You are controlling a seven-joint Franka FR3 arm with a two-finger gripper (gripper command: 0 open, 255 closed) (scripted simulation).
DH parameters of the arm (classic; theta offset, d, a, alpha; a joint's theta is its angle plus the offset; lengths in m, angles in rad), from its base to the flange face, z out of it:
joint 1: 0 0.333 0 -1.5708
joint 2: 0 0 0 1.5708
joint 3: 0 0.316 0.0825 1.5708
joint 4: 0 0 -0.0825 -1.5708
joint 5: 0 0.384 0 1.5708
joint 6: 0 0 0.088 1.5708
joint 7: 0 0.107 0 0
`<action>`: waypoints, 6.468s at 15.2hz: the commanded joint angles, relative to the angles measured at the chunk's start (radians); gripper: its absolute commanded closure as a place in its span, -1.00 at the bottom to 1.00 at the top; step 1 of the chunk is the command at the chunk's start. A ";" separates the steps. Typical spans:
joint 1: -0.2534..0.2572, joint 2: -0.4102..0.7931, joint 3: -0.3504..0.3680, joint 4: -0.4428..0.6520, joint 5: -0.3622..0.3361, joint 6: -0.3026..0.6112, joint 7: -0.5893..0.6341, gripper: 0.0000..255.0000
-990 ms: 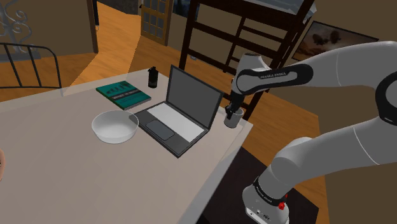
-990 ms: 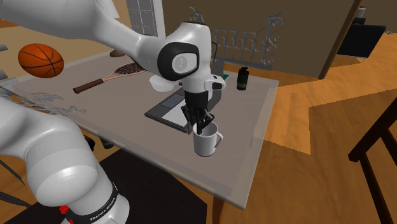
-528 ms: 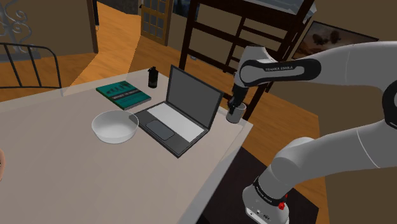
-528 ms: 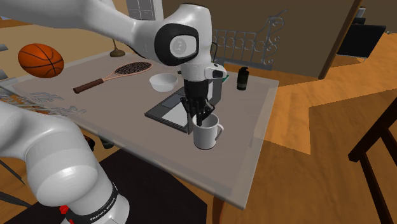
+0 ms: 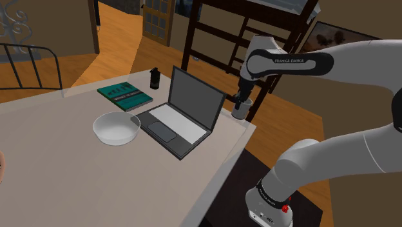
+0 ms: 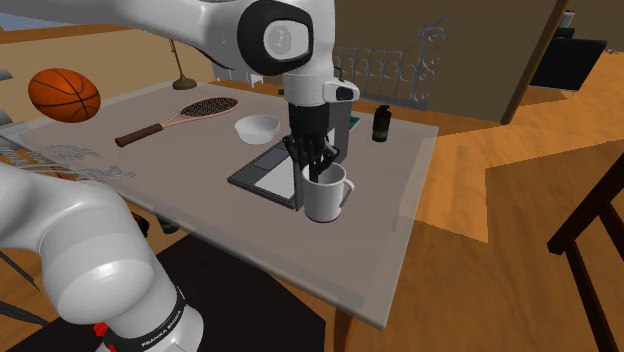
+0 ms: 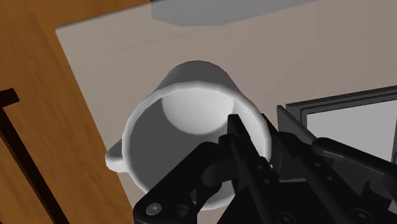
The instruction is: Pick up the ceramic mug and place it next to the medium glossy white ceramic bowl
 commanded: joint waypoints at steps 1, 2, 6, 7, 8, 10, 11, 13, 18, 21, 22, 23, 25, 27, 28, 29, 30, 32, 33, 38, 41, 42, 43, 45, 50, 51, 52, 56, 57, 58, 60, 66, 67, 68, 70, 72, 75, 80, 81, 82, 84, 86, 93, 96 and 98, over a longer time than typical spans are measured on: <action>0.001 -0.008 0.002 0.025 0.002 -0.033 -0.002 1.00; 0.001 -0.011 0.003 0.036 0.003 -0.047 -0.003 1.00; 0.002 -0.019 0.007 0.084 0.007 -0.103 -0.007 1.00; 0.003 -0.020 0.008 0.097 0.008 -0.117 -0.008 1.00; 0.003 -0.021 0.009 0.110 0.009 -0.130 -0.010 1.00; 0.003 -0.022 0.011 0.132 0.011 -0.154 -0.011 1.00; 0.013 -0.030 0.031 0.125 0.022 -0.158 0.013 1.00; 0.034 -0.043 0.071 0.115 0.046 -0.165 0.061 1.00; 0.087 -0.052 0.171 0.110 0.111 -0.178 0.182 1.00; 0.118 -0.042 0.231 0.120 0.149 -0.182 0.255 1.00; 0.128 -0.037 0.251 0.126 0.162 -0.183 0.279 1.00; 0.138 -0.030 0.271 0.133 0.174 -0.183 0.303 1.00; 0.157 -0.012 0.311 0.150 0.197 -0.183 0.352 1.00; 0.175 0.010 0.351 0.172 0.218 -0.182 0.401 1.00; 0.183 0.023 0.371 0.184 0.227 -0.181 0.426 1.00; 0.191 0.036 0.390 0.197 0.236 -0.180 0.450 1.00; 0.199 0.051 0.410 0.212 0.244 -0.179 0.475 1.00; 0.212 0.085 0.449 0.244 0.257 -0.177 0.525 1.00; 0.219 0.103 0.469 0.262 0.262 -0.176 0.550 1.00; 0.245 0.209 0.567 0.366 0.272 -0.171 0.680 1.00; 0.258 0.287 0.625 0.442 0.261 -0.170 0.762 1.00; 0.263 0.315 0.644 0.470 0.254 -0.170 0.790 1.00; 0.269 0.344 0.663 0.498 0.245 -0.171 0.819 1.00; 0.280 0.407 0.700 0.559 0.223 -0.175 0.879 1.00; 0.329 0.590 0.780 0.737 0.134 -0.200 1.036 1.00; 0.345 0.630 0.793 0.778 0.111 -0.209 1.068 1.00; 0.363 0.672 0.803 0.821 0.087 -0.219 1.099 1.00; 0.428 0.793 0.819 0.938 0.016 -0.244 1.181 1.00; 0.428 0.792 0.818 0.924 0.016 -0.230 1.181 1.00; 0.427 0.793 0.817 0.911 0.016 -0.217 1.182 1.00; 0.425 0.794 0.816 0.885 0.015 -0.190 1.183 1.00; 0.423 0.804 0.812 0.816 0.006 -0.113 1.189 1.00; 0.423 0.806 0.811 0.805 0.004 -0.101 1.190 1.00; 0.423 0.809 0.810 0.795 0.002 -0.088 1.192 1.00; 0.423 0.816 0.809 0.775 -0.003 -0.064 1.195 1.00; 0.424 0.823 0.807 0.756 -0.009 -0.039 1.199 1.00; 0.426 0.836 0.803 0.730 -0.018 -0.003 1.205 1.00; 0.431 0.861 0.796 0.691 -0.037 0.055 1.217 1.00; 0.432 0.866 0.794 0.684 -0.042 0.066 1.220 1.00; 0.433 0.872 0.792 0.677 -0.046 0.078 1.223 1.00; 0.436 0.884 0.788 0.665 -0.055 0.100 1.229 1.00; 0.439 0.896 0.784 0.654 -0.065 0.121 1.234 1.00; 0.439 0.896 0.784 0.654 -0.065 0.121 1.234 1.00; 0.439 0.896 0.784 0.654 -0.065 0.121 1.234 -1.00; 0.439 0.896 0.784 0.653 -0.065 0.121 1.234 -1.00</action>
